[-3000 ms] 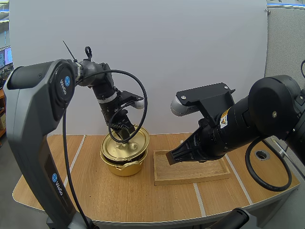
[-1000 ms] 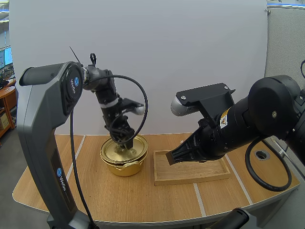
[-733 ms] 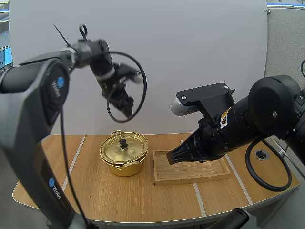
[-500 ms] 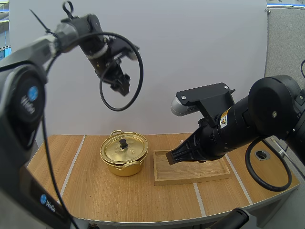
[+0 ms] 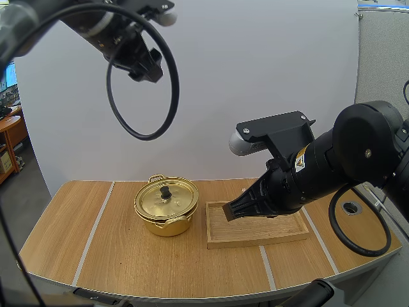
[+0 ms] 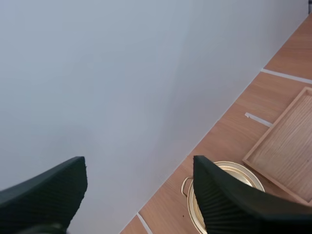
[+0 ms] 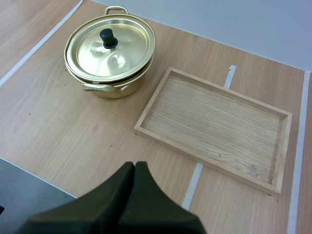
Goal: Open the pot, put the grape inside, and close it
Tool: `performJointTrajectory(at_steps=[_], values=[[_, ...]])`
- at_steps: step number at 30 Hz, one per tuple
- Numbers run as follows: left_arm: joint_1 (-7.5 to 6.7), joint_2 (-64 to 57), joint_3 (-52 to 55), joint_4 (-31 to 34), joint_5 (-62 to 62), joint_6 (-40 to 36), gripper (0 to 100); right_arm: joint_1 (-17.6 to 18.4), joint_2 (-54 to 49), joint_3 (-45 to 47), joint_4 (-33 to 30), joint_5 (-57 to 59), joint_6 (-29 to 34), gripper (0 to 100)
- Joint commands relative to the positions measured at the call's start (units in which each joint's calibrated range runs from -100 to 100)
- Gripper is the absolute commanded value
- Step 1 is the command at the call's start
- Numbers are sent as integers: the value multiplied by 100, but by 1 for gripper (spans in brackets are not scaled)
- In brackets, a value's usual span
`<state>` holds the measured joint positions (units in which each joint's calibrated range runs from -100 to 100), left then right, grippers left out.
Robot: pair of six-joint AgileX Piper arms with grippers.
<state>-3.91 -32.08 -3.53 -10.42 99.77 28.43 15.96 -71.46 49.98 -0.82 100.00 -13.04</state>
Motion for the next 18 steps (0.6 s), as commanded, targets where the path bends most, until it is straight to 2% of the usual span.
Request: performJointTrajectory(at_steps=[1, 4, 6, 8, 9, 11, 12, 13, 18], values=[[-15, -823, -34, 1, 23, -207, 98, -16, -65, 21, 15, 0, -39, 0], [-15, -1139, -34, 1, 23, -377, 98, -16, -65, 21, 15, 0, -29, 0], [-15, -1413, -34, 1, 23, -540, 91, -16, -65, 21, 15, 0, -29, 0], [-15, -1665, -34, 1, 23, -663, 66, -16, -65, 21, 15, 0, -29, 0], [-15, -1764, -34, 1, 23, -688, 50, -16, -65, 21, 15, 0, -29, 0], [-15, -1950, -34, 1, 23, -739, 27, -16, -65, 21, 15, 0, -29, 0], [-15, -2042, -34, 12, 23, -765, 10, -16, -65, 21, 15, 0, -29, 0], [-15, -2129, -34, 32, 23, -806, 0, -16, -65, 21, 15, 0, -29, 0], [-15, -2479, 8, 258, 23, -1110, 0, -16, -65, 21, 15, 0, -29, 0]])
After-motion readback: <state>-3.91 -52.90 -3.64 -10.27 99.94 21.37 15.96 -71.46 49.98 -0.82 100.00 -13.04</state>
